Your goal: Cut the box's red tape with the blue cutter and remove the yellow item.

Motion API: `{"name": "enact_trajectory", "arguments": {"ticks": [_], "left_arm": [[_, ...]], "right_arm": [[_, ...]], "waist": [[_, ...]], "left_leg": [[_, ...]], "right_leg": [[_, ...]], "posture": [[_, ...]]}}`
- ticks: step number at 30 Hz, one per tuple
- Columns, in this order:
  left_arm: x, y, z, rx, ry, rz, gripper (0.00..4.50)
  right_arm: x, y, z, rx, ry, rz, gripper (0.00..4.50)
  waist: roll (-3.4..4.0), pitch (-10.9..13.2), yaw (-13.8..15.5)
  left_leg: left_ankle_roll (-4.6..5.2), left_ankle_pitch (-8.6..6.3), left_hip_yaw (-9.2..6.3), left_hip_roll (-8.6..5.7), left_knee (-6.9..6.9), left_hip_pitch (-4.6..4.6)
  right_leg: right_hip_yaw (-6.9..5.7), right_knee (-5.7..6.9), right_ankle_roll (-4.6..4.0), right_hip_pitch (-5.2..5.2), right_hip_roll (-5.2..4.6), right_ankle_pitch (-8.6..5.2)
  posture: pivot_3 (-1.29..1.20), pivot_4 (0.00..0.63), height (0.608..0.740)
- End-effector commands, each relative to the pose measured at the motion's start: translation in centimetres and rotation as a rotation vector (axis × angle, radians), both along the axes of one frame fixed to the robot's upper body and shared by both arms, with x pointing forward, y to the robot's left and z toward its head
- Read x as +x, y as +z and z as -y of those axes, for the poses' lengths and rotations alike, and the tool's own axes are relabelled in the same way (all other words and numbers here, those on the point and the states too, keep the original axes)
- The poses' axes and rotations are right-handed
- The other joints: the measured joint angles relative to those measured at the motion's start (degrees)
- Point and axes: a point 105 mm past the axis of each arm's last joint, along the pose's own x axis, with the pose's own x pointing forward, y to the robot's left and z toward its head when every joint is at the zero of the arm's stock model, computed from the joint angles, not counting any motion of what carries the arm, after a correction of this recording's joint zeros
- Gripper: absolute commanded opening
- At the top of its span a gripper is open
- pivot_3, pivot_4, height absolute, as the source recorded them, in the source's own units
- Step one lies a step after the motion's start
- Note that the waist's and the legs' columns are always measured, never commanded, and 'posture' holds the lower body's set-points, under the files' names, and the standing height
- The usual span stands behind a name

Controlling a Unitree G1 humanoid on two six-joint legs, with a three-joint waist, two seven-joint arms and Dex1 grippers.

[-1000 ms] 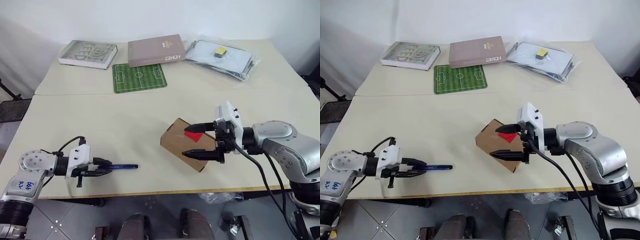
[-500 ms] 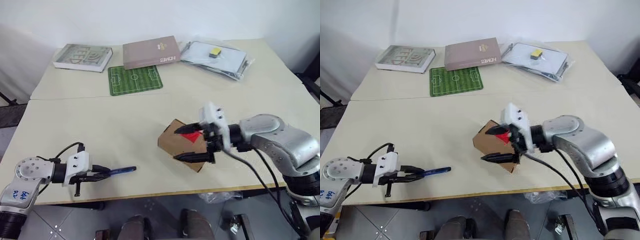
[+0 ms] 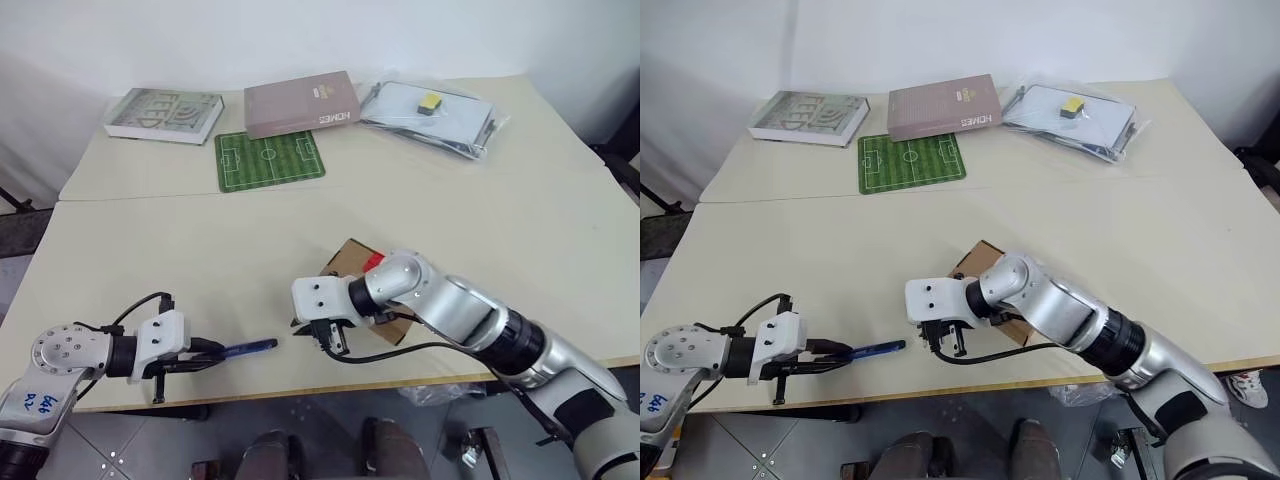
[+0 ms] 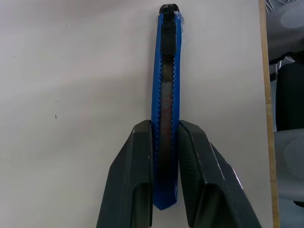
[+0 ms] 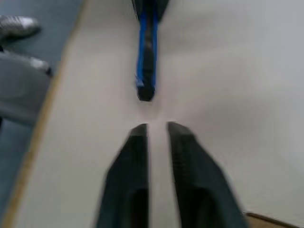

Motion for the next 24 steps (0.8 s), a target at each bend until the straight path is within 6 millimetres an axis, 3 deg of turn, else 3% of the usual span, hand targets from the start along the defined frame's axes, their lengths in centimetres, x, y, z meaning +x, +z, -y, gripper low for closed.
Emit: {"name": "enact_trajectory", "arguments": {"ticks": [1, 10, 17, 24], "left_arm": [[-1.9, -2.9, 0.4, 0.048, -0.029, -0.143, 0.41], [-1.9, -3.0, 0.8, 0.047, -0.044, -0.135, 0.41], [-1.7, -3.0, 0.7, 0.052, -0.047, -0.137, 0.41], [-1.6, -3.0, 0.6, 0.055, -0.046, -0.135, 0.41]], "right_arm": [[0.1, 0.7, -1.1, 0.023, 0.061, 0.062, 0.06], [-0.4, -0.2, -2.1, 0.035, 0.108, 0.045, 0.06], [-1.5, 0.7, -3.3, 0.102, 0.156, 0.003, 0.06], [-1.3, -0.5, -3.2, 0.083, 0.128, -0.015, 0.06]], "waist": [[0.0, 0.0, -0.01], [0.0, 0.0, 0.03], [0.0, 0.0, 0.04], [-0.02, -0.01, 0.06]], "left_leg": [[0.0, 0.0, 0.01, 0.0, 0.0, 0.0], [-0.01, -0.01, 0.02, 0.01, 0.0, 0.0], [-0.02, -0.01, 0.04, 0.02, 0.0, 0.0], [-0.03, -0.02, 0.03, 0.02, 0.01, 0.0]], "right_leg": [[0.0, 0.01, 0.0, 0.0, 0.0, 0.0], [0.0, 0.04, 0.0, -0.03, 0.0, 0.0], [0.0, 0.09, 0.0, -0.07, 0.0, 0.0], [0.01, 0.1, 0.0, -0.07, 0.0, 0.0]], "posture": [[0.0, 0.15, 0.74], [0.0, 0.15, 0.74], [0.0, 0.15, 0.74], [0.0, 0.15, 0.74]]}}
